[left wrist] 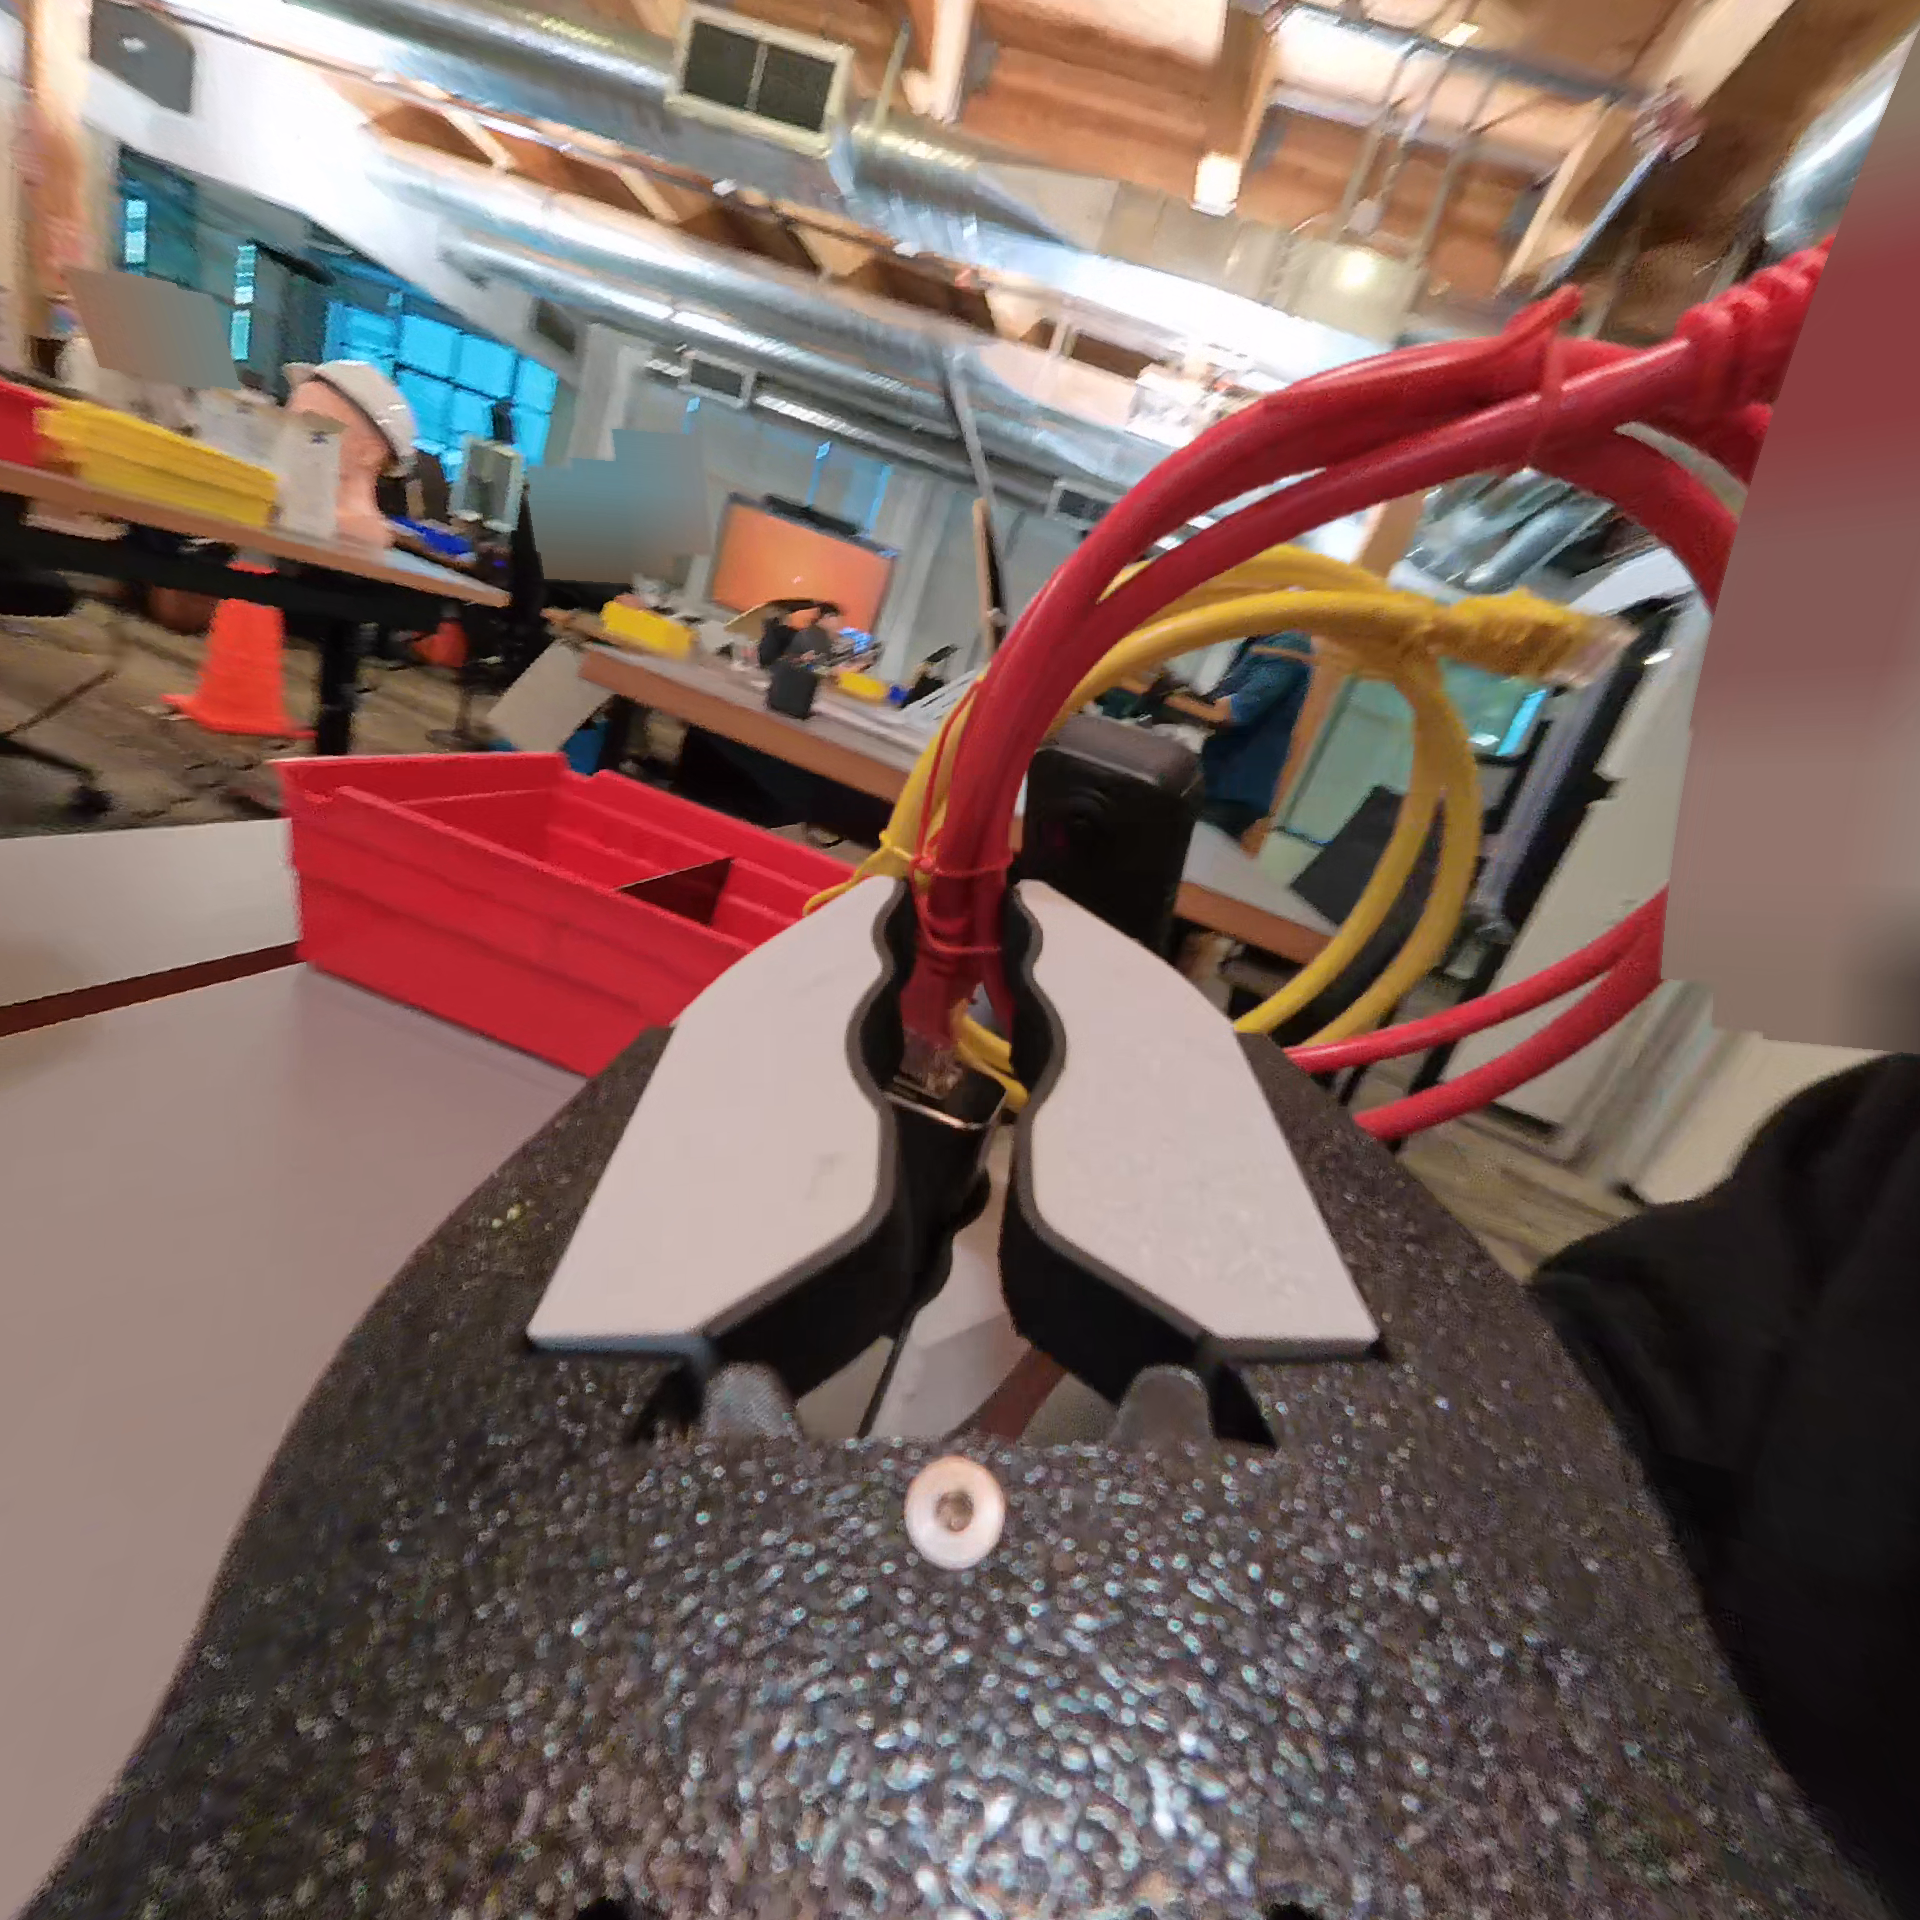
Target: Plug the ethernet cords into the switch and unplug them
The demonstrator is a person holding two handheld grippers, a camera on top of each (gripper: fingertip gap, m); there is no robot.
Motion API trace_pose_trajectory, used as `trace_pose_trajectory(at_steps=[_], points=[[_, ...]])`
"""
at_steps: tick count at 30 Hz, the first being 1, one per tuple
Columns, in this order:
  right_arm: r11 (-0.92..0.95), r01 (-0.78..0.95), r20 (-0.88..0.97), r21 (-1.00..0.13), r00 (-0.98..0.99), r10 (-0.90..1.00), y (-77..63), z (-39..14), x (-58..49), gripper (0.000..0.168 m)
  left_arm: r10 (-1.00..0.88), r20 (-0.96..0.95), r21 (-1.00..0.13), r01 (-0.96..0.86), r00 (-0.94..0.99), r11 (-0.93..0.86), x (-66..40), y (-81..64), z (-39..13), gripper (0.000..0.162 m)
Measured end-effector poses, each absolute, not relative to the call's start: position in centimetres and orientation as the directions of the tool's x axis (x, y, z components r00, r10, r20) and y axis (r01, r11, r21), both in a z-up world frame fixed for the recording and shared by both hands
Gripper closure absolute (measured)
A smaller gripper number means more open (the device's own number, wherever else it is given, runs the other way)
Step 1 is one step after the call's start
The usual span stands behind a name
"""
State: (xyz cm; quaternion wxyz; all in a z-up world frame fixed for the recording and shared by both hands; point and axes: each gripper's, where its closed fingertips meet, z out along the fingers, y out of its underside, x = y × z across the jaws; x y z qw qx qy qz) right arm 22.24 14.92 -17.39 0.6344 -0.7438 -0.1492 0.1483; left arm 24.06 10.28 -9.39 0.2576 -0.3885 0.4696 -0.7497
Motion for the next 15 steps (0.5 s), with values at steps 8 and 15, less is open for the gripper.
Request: trace_pose_trajectory(at_steps=[8, 15], points=[[-0.185, -0.006, -0.080, -0.983, 0.915, 0.396, 14.7, -17.9, 23.2, 0.093, -0.789, 0.446, -0.893, -0.155, -0.423, -0.422, 25.1, 10.6, -10.5, 0.146], [-0.188, -0.006, -0.083, -0.982, 0.910, 0.407, 14.3, -17.9, 23.4, 0.093, -0.838, 0.391, -0.897, -0.361, -0.380, -0.255, 25.7, 9.6, -11.0, 0.146]])
